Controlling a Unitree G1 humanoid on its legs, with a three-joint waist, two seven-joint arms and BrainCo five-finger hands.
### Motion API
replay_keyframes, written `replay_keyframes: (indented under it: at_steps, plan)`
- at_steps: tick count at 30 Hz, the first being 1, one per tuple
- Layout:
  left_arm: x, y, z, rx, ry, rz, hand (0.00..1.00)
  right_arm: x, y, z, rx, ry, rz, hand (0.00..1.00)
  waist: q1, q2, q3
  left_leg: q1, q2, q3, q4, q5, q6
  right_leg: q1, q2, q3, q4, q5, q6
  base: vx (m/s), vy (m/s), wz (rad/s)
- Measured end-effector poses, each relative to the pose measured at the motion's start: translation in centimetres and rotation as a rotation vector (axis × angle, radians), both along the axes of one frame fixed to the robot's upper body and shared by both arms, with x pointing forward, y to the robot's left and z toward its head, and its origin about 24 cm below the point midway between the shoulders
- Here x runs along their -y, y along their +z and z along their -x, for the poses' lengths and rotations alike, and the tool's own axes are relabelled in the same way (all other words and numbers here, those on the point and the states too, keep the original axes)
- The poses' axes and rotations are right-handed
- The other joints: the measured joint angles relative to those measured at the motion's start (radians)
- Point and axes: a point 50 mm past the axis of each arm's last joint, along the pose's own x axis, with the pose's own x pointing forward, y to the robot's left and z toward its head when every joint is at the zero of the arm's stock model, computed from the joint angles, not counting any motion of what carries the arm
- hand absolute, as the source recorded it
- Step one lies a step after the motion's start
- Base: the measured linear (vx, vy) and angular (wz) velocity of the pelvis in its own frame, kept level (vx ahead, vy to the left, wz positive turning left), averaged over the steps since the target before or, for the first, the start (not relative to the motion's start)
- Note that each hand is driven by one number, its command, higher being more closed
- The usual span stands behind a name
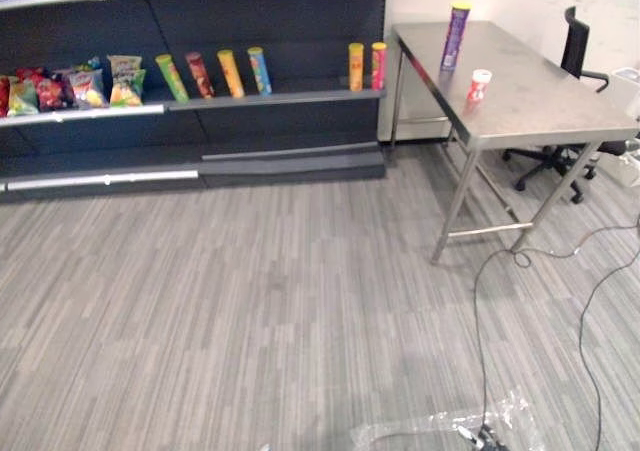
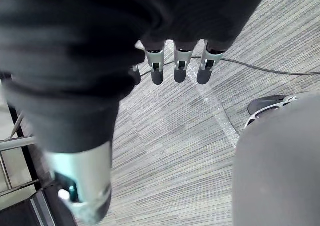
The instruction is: Put the gum and the chips on the shelf.
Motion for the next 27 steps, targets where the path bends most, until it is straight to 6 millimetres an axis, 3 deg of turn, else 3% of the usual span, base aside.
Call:
replay_keyframes:
  at_steps: [1,2,4,6,7,8,10,14,16,17,18,19,20,22,24,27]
  plan:
    - [-0.4,0.2,-0.6,0.031,0.048,-0.004,0.0,-0.1,0.0,-0.3,0.003,0.002,-0.004,0.0,-0.001,-0.017,0.016,-0.085,0.021,0.031,0.156,-0.054,-0.007,-0.055,-0.011,0.0,0.077,-0.043,-0.013,-0.09,-0.058,0.04]
    - [-0.6,0.3,-0.9,0.044,0.062,-0.007,0.0,-0.2,0.0,-0.4,0.006,0.004,-0.006,0.0,0.001,-0.013,0.029,-0.119,0.031,0.044,0.226,-0.068,-0.013,-0.067,-0.015,0.0,0.1,-0.057,-0.02,-0.11,-0.068,0.09]
    - [-1.0,0.5,-1.2,0.061,0.098,-0.014,0.0,-0.4,-0.1,-0.3,0.001,0.004,-0.014,0.0,0.002,-0.032,0.051,-0.215,0.063,0.074,0.416,-0.073,-0.02,-0.081,-0.022,-0.005,0.125,-0.074,-0.026,-0.06,-0.06,0.09]
    - [-0.7,0.5,-1.2,0.073,0.162,0.013,0.0,-0.1,0.0,0.0,-0.009,0.001,-0.003,0.0,0.004,-0.016,0.089,-0.324,0.126,0.085,0.658,-0.083,-0.024,-0.055,-0.018,-0.001,0.147,-0.103,-0.035,-0.02,-0.025,0.05]
    - [-0.5,0.4,-1.0,0.071,0.183,0.024,0.0,0.1,0.0,0.0,-0.013,0.001,0.003,0.0,0.003,-0.017,0.097,-0.334,0.133,0.082,0.672,-0.103,-0.02,-0.049,-0.02,0.001,0.154,-0.108,-0.035,0.05,0.07,-0.01]
    - [-0.1,0.3,-0.7,0.071,0.214,0.042,0.0,0.3,0.0,0.3,-0.023,-0.004,0.01,0.0,0.003,-0.004,0.106,-0.34,0.14,0.081,0.656,-0.127,-0.021,-0.026,-0.03,0.007,0.154,-0.111,-0.033,0.06,0.087,-0.07]
    - [0.2,0.3,-0.3,0.08,0.236,0.058,0.0,0.6,0.0,0.4,-0.021,-0.028,0.012,0.0,0.003,0.004,0.109,-0.353,0.14,0.085,0.558,-0.116,-0.024,-0.007,-0.058,0.017,0.153,-0.119,-0.02,0.1,0.127,-0.13]
    - [0.9,0.2,0.4,0.085,0.219,0.08,0.0,0.9,0.4,-0.1,0.045,-0.008,-0.013,0.0,0.003,0.027,0.116,-0.383,0.16,0.036,0.213,0.065,-0.054,0.027,-0.09,0.049,0.148,-0.151,0.03,0.22,0.286,-0.19]
    - [1.2,0.1,0.9,0.073,0.223,0.089,0.0,1.1,0.5,-0.2,0.055,0.002,-0.019,0.0,0.006,0.037,0.125,-0.382,0.187,0.024,0.199,0.128,-0.06,0.056,-0.096,0.083,0.147,-0.171,0.062,0.32,0.395,-0.48]
    - [1.1,0.1,1.4,0.062,0.231,0.081,0.0,0.8,0.5,-0.4,0.06,0.003,-0.028,0.0,0.018,0.037,0.118,-0.372,0.161,0.034,0.241,0.155,-0.038,0.076,-0.13,0.108,0.138,-0.185,0.08,0.38,0.345,-0.58]
    - [0.4,0.3,1.1,0.072,0.228,0.054,0.0,0.2,0.4,-0.6,0.069,0.009,-0.048,0.0,0.024,-0.002,0.106,-0.38,0.137,0.059,0.289,0.108,0.011,0.09,-0.159,0.121,0.129,-0.18,0.071,0.39,0.308,-0.45]
    - [0.1,0.4,0.9,0.08,0.223,0.039,0.0,-0.2,0.4,-0.6,0.072,0.012,-0.058,0.0,0.023,-0.01,0.104,-0.39,0.125,0.062,0.317,0.083,0.024,0.092,-0.172,0.124,0.131,-0.168,0.073,0.37,0.259,-0.11]
    - [-0.4,0.5,0.2,0.095,0.213,0.023,0.0,-0.6,0.3,-0.6,0.072,0.009,-0.071,0.0,0.022,-0.032,0.099,-0.402,0.102,0.068,0.36,0.041,0.037,0.092,-0.2,0.125,0.135,-0.147,0.099,0.27,0.217,0.09]
    - [-0.5,0.6,-0.1,0.09,0.186,0.015,0.0,-0.7,0.2,-0.4,0.061,0.015,-0.065,0.0,0.026,-0.034,0.09,-0.396,0.075,0.08,0.387,-0.003,0.048,0.089,-0.231,0.127,0.165,-0.117,0.108,0.33,0.295,0.03]
    - [-0.6,0.5,0.0,0.079,0.188,0.015,0.0,-0.6,0.2,-0.4,0.057,0.002,-0.052,0.0,0.027,-0.04,0.076,-0.357,0.036,0.096,0.358,-0.028,0.066,0.012,-0.276,0.131,0.349,-0.092,0.117,0.31,0.26,0.0]
    - [-1.0,0.5,0.3,0.069,0.179,0.014,0.0,-0.7,0.5,-0.6,0.085,-0.014,-0.034,0.0,0.022,-0.058,0.064,-0.242,-0.021,0.102,0.243,-0.032,0.078,-0.142,-0.357,0.127,0.693,0.077,0.097,0.31,0.186,0.07]
